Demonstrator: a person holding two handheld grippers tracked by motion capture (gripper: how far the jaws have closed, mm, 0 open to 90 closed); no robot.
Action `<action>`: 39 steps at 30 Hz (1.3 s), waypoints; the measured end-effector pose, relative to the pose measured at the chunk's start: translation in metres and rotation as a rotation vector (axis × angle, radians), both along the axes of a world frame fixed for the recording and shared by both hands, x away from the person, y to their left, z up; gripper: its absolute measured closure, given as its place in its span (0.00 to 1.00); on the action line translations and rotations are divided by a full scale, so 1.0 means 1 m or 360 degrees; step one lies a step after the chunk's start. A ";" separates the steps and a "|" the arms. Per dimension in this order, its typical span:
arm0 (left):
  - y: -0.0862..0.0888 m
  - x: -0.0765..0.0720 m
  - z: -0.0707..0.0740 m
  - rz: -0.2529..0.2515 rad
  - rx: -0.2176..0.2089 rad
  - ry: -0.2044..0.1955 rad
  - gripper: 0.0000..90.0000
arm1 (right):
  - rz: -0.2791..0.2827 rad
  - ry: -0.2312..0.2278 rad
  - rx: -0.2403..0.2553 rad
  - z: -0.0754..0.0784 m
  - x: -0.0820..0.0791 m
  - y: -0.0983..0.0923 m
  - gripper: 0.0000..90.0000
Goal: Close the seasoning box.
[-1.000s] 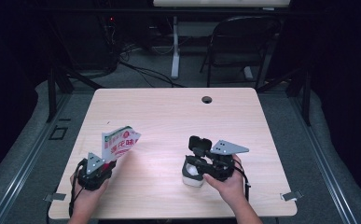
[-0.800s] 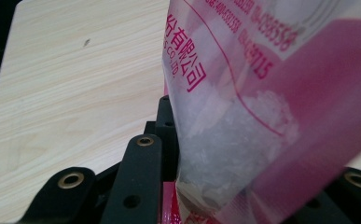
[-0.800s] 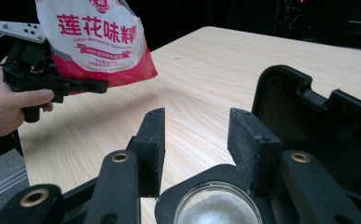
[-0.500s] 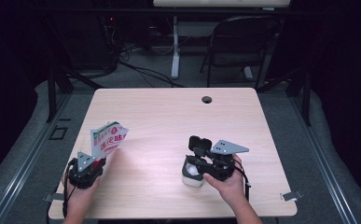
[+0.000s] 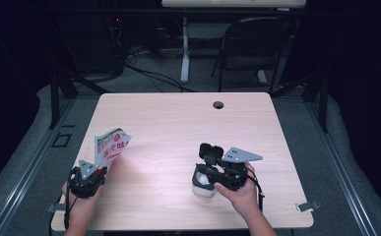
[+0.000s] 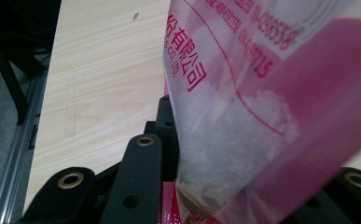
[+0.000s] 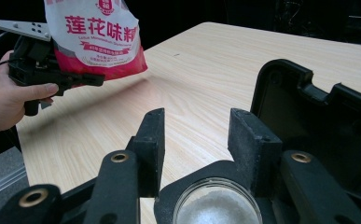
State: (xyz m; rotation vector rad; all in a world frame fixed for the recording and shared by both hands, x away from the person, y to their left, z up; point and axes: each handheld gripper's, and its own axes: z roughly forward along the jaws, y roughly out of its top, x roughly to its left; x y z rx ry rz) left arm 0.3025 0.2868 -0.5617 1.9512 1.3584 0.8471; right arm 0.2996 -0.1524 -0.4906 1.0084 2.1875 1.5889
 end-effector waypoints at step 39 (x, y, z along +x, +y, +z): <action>0.001 0.000 -0.005 -0.0054 0.0039 -0.0046 0.52 | 0.0012 -0.0016 -0.0009 -0.001 0.000 0.001 0.64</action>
